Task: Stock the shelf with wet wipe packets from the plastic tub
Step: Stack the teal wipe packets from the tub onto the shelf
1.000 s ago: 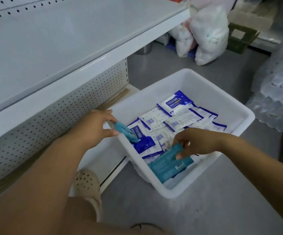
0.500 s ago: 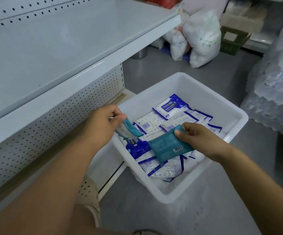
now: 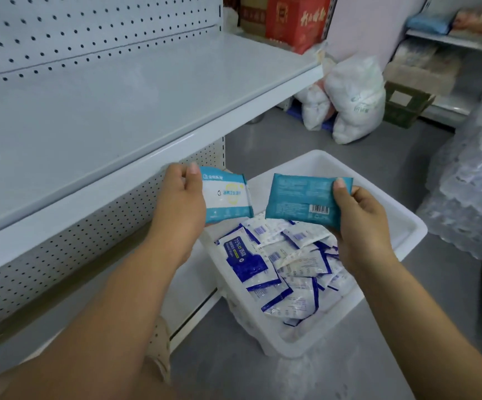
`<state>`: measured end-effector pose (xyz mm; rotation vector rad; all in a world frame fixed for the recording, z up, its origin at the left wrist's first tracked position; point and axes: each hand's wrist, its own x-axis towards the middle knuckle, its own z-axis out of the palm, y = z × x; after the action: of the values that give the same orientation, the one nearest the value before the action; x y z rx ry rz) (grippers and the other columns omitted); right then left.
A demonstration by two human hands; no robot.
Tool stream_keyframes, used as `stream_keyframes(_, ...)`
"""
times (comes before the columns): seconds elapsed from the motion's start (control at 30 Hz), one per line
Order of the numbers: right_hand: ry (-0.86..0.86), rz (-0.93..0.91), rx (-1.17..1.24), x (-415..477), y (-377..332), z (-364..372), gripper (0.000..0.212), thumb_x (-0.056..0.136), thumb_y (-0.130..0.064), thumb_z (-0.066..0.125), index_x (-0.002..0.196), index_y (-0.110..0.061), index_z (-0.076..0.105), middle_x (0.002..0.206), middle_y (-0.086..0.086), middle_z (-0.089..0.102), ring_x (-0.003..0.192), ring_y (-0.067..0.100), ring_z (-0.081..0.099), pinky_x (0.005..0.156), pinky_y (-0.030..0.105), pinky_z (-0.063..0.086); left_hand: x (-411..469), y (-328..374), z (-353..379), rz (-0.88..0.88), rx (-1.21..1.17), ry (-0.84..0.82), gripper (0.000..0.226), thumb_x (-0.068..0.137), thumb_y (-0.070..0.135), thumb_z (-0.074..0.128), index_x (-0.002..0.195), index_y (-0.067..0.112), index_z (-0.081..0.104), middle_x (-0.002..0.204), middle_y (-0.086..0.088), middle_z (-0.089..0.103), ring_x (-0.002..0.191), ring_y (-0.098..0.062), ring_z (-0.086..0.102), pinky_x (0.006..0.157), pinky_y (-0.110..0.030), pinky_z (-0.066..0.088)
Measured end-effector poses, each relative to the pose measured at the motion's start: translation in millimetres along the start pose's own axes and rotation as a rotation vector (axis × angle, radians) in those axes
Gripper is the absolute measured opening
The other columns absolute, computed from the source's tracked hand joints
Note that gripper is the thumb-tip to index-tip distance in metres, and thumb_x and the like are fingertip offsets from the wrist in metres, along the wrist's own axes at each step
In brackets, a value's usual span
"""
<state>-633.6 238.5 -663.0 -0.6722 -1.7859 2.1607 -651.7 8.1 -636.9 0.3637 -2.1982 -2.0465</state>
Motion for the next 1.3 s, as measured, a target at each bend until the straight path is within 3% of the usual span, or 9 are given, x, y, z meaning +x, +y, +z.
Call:
stream_keyframes(0.13,-0.018,-0.158,0.045,-13.6,-21.5,38.4,0.021,0.100,-0.031,0.059,0.085,-0.016,0.058,0.075,-0.007,0.074,0.084,0.014,0.074,0.079,0.032,0.060,-8.9,25.2,-17.2,-0.004,-0.309,0.074,0.022,0.109,0.037,0.038,0.098,0.024,0.051,0.110,-0.004,0.070,0.092,-0.026,0.076,0.069,-0.051,0.062)
stream_keyframes(0.3,-0.130,-0.311,0.103,-55.4,-47.1,97.9,0.024,0.099,-0.032,0.062,0.081,-0.017,0.056,0.074,-0.011,0.072,0.078,0.002,0.071,0.060,0.017,0.051,-18.9,53.7,-41.9,0.107,-0.415,0.190,0.022,0.108,0.039,0.037,0.097,0.023,0.048,0.106,-0.001,0.069,0.083,-0.021,0.077,0.059,-0.045,0.062)
stream_keyframes(0.47,-0.440,-0.526,0.122,-105.6,-63.8,160.1,0.006,0.094,-0.020,0.067,0.093,-0.014,0.068,0.095,-0.007,0.077,0.093,0.001,0.069,0.079,0.020,0.055,-25.8,80.8,-74.1,0.271,-0.443,0.268,0.025,0.108,0.041,0.036,0.101,0.020,0.047,0.110,-0.006,0.069,0.095,-0.031,0.074,0.067,-0.051,0.062)
stream_keyframes(0.57,-0.627,-0.666,0.032,-129.9,-61.7,190.2,0.022,0.096,-0.023,0.065,0.117,-0.021,0.070,0.125,-0.010,0.070,0.122,0.005,0.061,0.104,0.032,0.049,-34.5,99.0,-106.6,0.323,-0.500,0.291,0.034,0.105,0.050,0.036,0.103,0.019,0.049,0.110,-0.003,0.074,0.093,-0.026,0.076,0.070,-0.045,0.063)
stream_keyframes(0.73,-0.829,-0.819,-0.111,-159.7,-63.6,224.2,0.037,0.103,-0.031,0.050,0.140,-0.030,0.051,0.132,-0.029,0.060,0.128,-0.007,0.051,0.108,0.031,0.046,-44.7,113.4,-169.0,0.323,-0.468,0.337,0.068,0.074,0.077,0.067,0.117,0.024,0.059,0.117,-0.003,0.073,0.104,-0.024,0.073,0.086,-0.055,0.059)
stream_keyframes(0.83,-0.949,-0.799,-0.074,-178.3,-65.0,246.4,0.038,0.104,-0.022,0.050,0.140,-0.033,0.044,0.132,-0.025,0.062,0.129,-0.006,0.051,0.108,0.039,0.047,-47.4,115.0,-199.1,0.325,-0.470,0.379,0.060,0.077,0.041,0.082,0.127,0.020,0.057,0.114,-0.007,0.074,0.100,-0.023,0.074,0.084,-0.051,0.061)
stream_keyframes(0.93,-1.018,-0.688,0.096,-193.4,-68.9,272.6,0.038,0.101,-0.006,0.055,0.133,-0.026,0.049,0.133,-0.013,0.064,0.124,0.004,0.059,0.104,0.035,0.050,-46.6,109.3,-227.9,0.364,-0.496,0.461,0.050,0.086,0.009,0.076,0.130,0.023,0.057,0.110,-0.002,0.075,0.099,-0.020,0.074,0.077,-0.041,0.063)
stream_keyframes(1.17,-0.824,-0.583,0.031,-198.2,-80.7,333.8,0.025,0.092,-0.023,0.071,0.115,-0.026,0.062,0.117,-0.018,0.064,0.101,-0.003,0.063,0.073,0.005,0.046,-56.2,90.8,-280.6,0.376,-0.575,0.526,0.038,0.092,0.009,0.069,0.128,0.020,0.060,0.110,0.002,0.077,0.101,-0.016,0.074,0.072,-0.038,0.061)
stream_keyframes(1.3,-1.029,-0.375,-0.096,-201.7,-85.2,369.8,0.024,0.091,-0.037,0.072,0.108,-0.020,0.070,0.107,-0.005,0.072,0.098,0.010,0.067,0.083,0.024,0.055,-67.8,85.1,-303.0,0.362,-0.533,0.528,0.029,0.093,0.007,0.067,0.118,0.021,0.065,0.104,0.004,0.078,0.091,-0.012,0.075,0.074,-0.041,0.061)
